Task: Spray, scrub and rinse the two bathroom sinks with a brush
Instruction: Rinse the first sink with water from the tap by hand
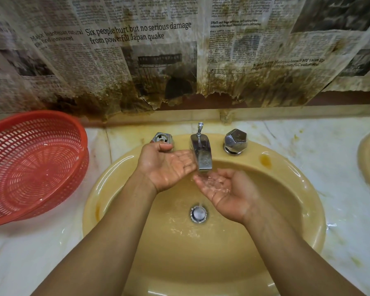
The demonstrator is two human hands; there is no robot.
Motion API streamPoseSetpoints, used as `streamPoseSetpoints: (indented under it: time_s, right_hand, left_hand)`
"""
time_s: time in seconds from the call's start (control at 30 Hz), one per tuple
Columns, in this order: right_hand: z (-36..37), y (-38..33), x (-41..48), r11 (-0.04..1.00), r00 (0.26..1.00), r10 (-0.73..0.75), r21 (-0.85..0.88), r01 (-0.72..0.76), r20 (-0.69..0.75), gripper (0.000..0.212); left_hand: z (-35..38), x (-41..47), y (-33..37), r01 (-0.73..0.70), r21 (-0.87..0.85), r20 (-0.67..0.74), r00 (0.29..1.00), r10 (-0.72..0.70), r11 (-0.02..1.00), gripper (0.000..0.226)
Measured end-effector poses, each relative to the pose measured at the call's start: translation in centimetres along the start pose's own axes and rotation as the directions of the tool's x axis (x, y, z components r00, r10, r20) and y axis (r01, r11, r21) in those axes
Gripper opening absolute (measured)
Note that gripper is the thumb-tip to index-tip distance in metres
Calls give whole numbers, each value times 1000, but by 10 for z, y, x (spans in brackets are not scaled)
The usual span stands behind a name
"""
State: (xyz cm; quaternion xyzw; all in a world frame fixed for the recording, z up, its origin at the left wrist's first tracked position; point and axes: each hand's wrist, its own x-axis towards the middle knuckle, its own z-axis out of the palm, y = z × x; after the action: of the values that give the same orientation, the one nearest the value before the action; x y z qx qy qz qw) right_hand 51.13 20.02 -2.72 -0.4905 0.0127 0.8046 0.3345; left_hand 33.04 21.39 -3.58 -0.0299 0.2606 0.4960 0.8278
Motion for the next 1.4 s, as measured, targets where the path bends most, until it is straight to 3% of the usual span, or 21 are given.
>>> streamPoseSetpoints:
  time_s: [0.1, 0.2, 0.3, 0.37, 0.47, 0.57, 0.67, 0.73, 0.8, 0.87, 0.93, 1.03, 1.1, 1.17, 1.23, 1.27, 1.33, 1.4]
  right_hand:
    - [-2, -13, -18, 987, 994, -107, -125, 102, -33, 31]
    - [11, -33, -46, 935, 959, -280, -216, 281, 35, 33]
    - [40, -45, -63, 888, 940, -294, -313, 336, 176, 34]
    - [50, -48, -65, 838, 936, -298, -418, 351, 189, 35]
    - [47, -48, -59, 781, 916, -382, -488, 390, 121, 32]
    - [29, -39, -38, 759, 862, -505, -499, 418, -48, 29]
    - [15, -17, -16, 899, 947, -297, -369, 235, -121, 33]
    - [13, -3, -8, 974, 994, -77, -218, 60, -73, 38]
    - [10, 3, -6, 991, 1000, -7, -133, 2, -30, 41]
    - [6, -2, -9, 980, 996, -75, -187, 64, -52, 41]
    - [5, -13, -20, 930, 967, -242, -302, 209, -77, 38]
    - [17, -33, -39, 848, 913, -393, -343, 404, 105, 29]
    - [28, -42, -49, 814, 893, -389, -371, 448, 224, 24]
    - [32, -49, -52, 780, 882, -421, -412, 471, 212, 24]
    - [25, -52, -48, 759, 875, -463, -445, 475, 143, 28]
    - [18, -50, -43, 762, 879, -466, -457, 459, 106, 31]
    - [4, -40, -30, 789, 898, -438, -466, 401, 32, 37]
    - [-8, -25, -15, 819, 923, -384, -471, 327, -27, 42]
  left_hand:
    - [3, 9, -4, 1, -128, 49, 999, 5, 992, 70]
    - [-1, 10, -6, -13, -34, 42, 999, 14, 999, 71]
    - [-4, 6, -9, -3, 55, 28, 1000, 2, 998, 67]
    - [-7, 10, -10, 0, 61, 4, 1000, 0, 998, 66]
    - [-2, 18, -9, 32, -7, 21, 999, -32, 999, 70]
    - [4, 20, -8, 58, -44, 75, 996, -55, 997, 73]
    - [6, 19, 0, 54, 42, 27, 998, -55, 998, 73]
    - [7, 18, 4, 55, 77, 6, 998, -56, 995, 73]
    - [6, 21, 7, 44, 28, 28, 999, -45, 999, 78]
    - [5, 28, 7, 10, -58, 24, 1000, -9, 998, 82]
    - [9, 32, 6, -23, -87, -28, 999, 20, 996, 81]
    - [20, 22, -5, -16, 138, -84, 996, 28, 990, 68]
    - [26, 15, -10, -11, 479, -248, 957, 147, 878, 57]
    - [30, 12, -6, 5, 816, -326, 830, 452, 579, 50]
    - [36, 13, 9, 9, 967, -174, 753, 635, 254, 49]
    - [40, 15, 17, -13, 986, -98, 766, 635, 168, 51]
    - [48, 25, 35, -19, 985, -73, 855, 514, 171, 59]
    - [57, 39, 51, 74, 971, -152, 923, 354, 225, 64]
